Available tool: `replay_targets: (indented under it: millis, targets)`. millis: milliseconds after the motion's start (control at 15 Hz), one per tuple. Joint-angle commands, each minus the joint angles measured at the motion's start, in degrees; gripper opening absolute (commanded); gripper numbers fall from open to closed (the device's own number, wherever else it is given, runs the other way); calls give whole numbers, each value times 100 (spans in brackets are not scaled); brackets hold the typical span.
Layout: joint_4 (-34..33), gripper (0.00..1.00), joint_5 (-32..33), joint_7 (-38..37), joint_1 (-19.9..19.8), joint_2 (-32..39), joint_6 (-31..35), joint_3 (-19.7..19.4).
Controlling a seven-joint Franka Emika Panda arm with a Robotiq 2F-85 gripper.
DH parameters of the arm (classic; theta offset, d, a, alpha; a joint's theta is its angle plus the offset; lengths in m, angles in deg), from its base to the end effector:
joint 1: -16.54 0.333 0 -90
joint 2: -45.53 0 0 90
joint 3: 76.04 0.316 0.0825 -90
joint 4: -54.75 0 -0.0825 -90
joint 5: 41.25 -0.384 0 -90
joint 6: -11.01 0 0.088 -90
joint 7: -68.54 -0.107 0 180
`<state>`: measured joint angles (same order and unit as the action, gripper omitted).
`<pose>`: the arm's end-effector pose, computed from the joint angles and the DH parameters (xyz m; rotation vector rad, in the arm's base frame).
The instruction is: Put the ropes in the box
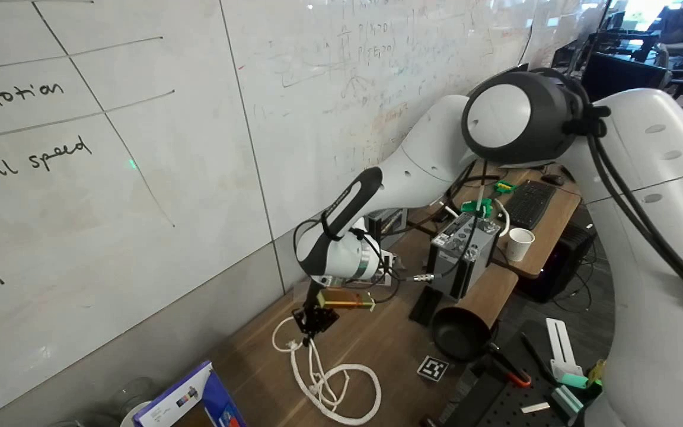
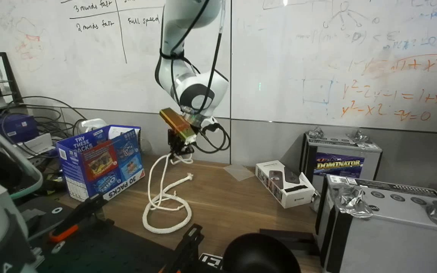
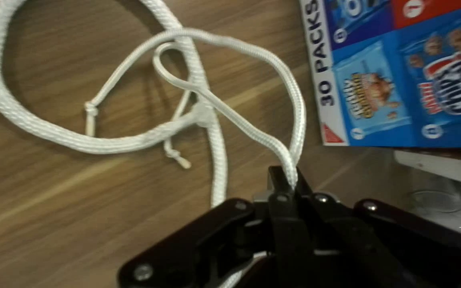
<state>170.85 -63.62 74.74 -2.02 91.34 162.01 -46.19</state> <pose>0.5604 0.1161 0.0857 -2.5916 0.2243 0.2234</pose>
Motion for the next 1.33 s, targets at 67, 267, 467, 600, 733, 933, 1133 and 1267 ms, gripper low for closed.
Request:
replay_targets:
  millis: [67,267,467,600,733,933,1133,1267]
  targets:
    - [212,2,-611,423,252,-1215,-428,497]
    - [221,1,-695,108,748,-2105,-778,389]
    - [187,2,-836,-440,1290,-2986,-1091,87]
    - [134,2,-813,-884,1710,-3533,-1269,-189]
    - [63,2,-664,-1466,2159,-4053,-1473,-501]
    - [-59,2,-373,-2264,2671,-4761,-1827,-795]
    - [-375,2,-196,-2770,3048,-5151,-2374,-843]
    - [-540,2,-128,-2950,3241,-5150,-2545,-788]
